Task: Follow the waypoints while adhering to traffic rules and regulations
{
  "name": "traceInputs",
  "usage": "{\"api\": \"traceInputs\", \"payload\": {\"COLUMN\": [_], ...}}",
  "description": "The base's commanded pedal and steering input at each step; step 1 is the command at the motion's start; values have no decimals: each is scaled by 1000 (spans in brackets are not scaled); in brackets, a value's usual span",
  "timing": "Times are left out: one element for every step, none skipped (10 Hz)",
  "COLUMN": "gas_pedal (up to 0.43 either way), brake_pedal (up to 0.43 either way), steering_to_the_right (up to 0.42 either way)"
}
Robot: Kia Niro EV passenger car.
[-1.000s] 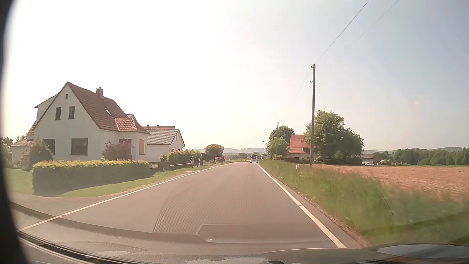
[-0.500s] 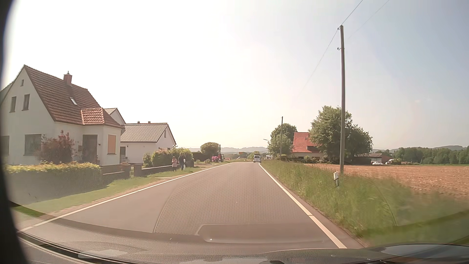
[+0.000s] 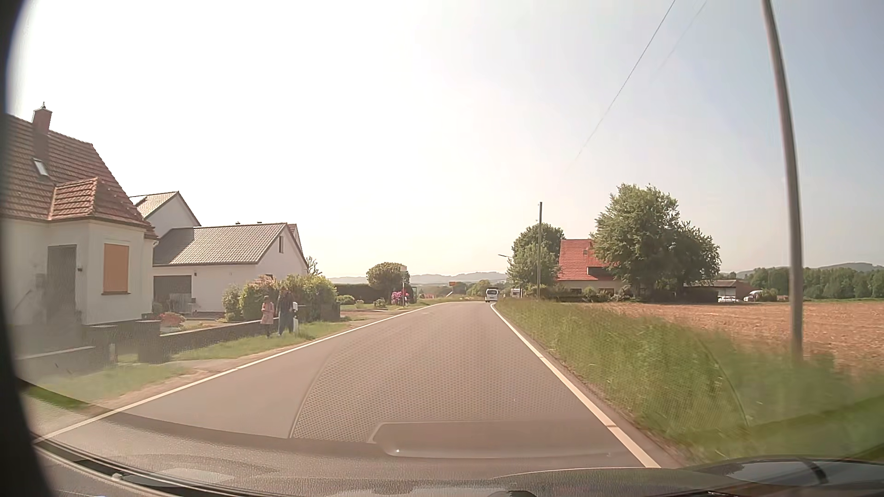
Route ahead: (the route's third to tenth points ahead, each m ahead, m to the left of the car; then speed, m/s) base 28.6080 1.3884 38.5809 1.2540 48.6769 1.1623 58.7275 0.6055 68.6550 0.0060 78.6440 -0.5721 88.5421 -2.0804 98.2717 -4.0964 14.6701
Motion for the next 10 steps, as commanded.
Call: {"api": "traceInputs", "payload": {"gas_pedal": [130, 130, 130, 130, 130, 130, 130, 130, 130, 118], "brake_pedal": [0, 0, 0, 0, 0, 0, 0, 0, 0, 0], "steering_to_the_right": [-1, -2, -2, -2, -2, -2, -2, -1, -1, -1]}}
